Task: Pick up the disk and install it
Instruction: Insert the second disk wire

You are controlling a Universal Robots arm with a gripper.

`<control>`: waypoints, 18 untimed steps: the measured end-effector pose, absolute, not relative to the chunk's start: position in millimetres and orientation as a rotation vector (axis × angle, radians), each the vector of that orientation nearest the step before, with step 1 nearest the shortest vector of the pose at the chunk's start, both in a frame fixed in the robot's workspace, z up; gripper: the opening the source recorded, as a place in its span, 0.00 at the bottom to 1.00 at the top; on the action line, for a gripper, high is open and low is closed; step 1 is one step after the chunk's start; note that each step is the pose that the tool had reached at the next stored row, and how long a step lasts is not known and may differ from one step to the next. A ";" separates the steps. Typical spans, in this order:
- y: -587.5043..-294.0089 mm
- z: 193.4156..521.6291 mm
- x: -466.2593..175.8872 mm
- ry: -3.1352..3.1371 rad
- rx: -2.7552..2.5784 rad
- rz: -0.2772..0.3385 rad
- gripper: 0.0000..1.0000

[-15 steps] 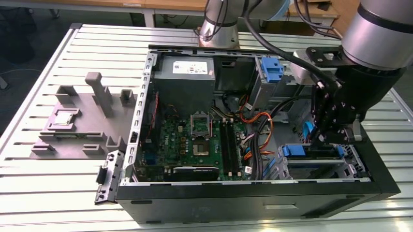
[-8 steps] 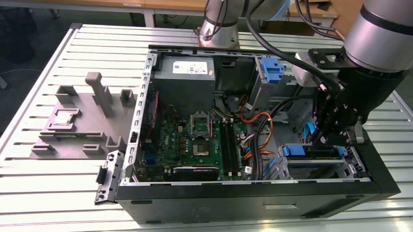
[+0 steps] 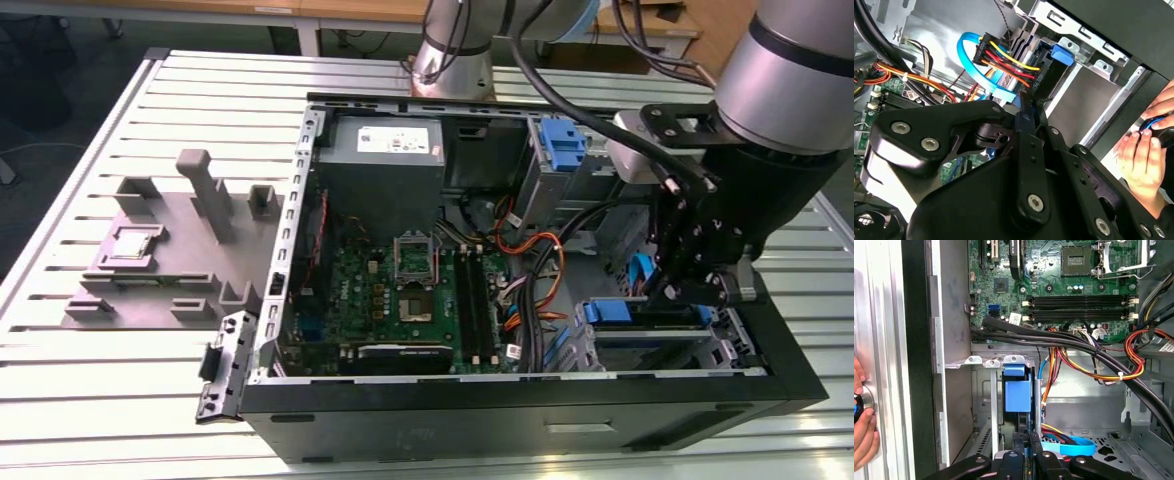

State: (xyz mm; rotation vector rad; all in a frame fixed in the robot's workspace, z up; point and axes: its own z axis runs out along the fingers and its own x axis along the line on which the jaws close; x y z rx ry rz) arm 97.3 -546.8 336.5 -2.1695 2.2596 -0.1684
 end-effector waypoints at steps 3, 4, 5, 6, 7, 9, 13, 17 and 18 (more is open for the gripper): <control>-546.8 335.1 97.4 2.259 -2.169 -0.168 0.16; -546.8 334.7 97.4 2.259 -2.169 -0.168 0.16; -546.8 334.6 97.5 2.259 -2.169 -0.168 0.16; -546.9 334.4 97.5 2.259 -2.169 -0.167 0.16; -546.9 334.2 97.5 2.259 -2.169 -0.167 0.16; -546.8 333.9 97.6 2.258 -2.168 -0.164 0.16; -546.8 333.8 97.6 2.252 -2.161 -0.148 0.16; -546.8 333.9 97.6 2.250 -2.159 -0.142 0.16; -546.8 333.9 97.6 2.250 -2.158 -0.141 0.16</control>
